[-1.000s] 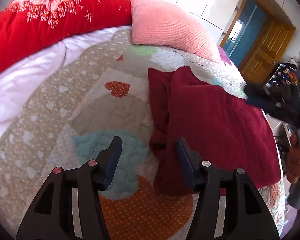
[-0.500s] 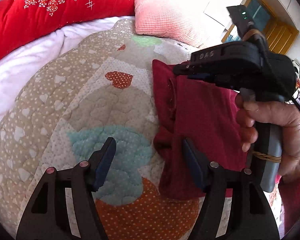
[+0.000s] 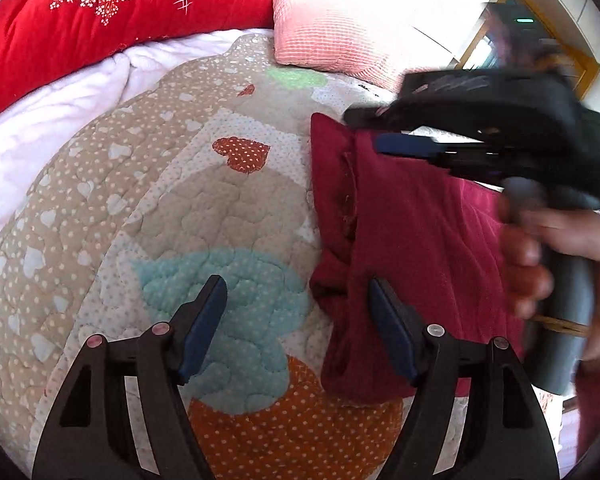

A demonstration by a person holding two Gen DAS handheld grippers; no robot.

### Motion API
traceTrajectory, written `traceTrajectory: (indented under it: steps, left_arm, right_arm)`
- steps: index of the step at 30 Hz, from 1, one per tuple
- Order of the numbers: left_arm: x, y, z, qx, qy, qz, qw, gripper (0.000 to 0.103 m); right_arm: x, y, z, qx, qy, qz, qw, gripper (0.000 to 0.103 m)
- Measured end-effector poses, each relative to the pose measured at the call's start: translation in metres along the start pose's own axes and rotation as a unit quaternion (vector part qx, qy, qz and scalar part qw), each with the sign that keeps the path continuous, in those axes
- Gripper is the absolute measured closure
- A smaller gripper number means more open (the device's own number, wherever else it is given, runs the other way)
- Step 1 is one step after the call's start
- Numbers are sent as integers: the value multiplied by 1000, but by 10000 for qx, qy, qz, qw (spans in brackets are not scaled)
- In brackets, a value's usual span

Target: Fold small clothes

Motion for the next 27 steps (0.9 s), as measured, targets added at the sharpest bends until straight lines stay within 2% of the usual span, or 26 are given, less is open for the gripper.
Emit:
traceTrajectory:
  steps: [3, 8, 16, 21, 23, 25, 27]
  left_arm:
    - [-2, 1, 2, -19, 49, 17, 10000, 29]
    - [-9, 5, 5, 56, 314, 4, 9995, 29]
    - [-12, 6, 0, 62, 218, -98, 9997, 29]
    - [-13, 5, -2, 51, 200, -112, 9997, 29]
    - [-13, 5, -2, 44, 218, -99, 9997, 29]
    - [-13, 5, -3, 34, 265, -77, 9996, 29]
    - [-15, 4, -3, 38, 359, -33, 9993, 29]
  right_arm:
    - [6, 4, 23, -99, 160, 291, 9994, 59]
    - [7, 16, 27, 166, 159, 277, 9994, 55]
    - [2, 22, 31, 238, 235, 176, 9993, 54]
    - [3, 30, 41, 256, 332, 347, 9985, 53]
    - [3, 32, 46, 260, 383, 431, 9980, 51]
    - [2, 34, 51, 231, 418, 470, 9978, 43]
    - [1, 35, 53, 202, 397, 434, 9981, 42]
Point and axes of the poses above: each gripper's, at about its wrist camera, not at the fingertips, and z roughly against the way its jaws point, x to its left, y to its underside, the point moved 7 cm from there along -z, roughly the way its jaws point, and after that the axes turned 4 degrees about z, right-handed, at the moved point
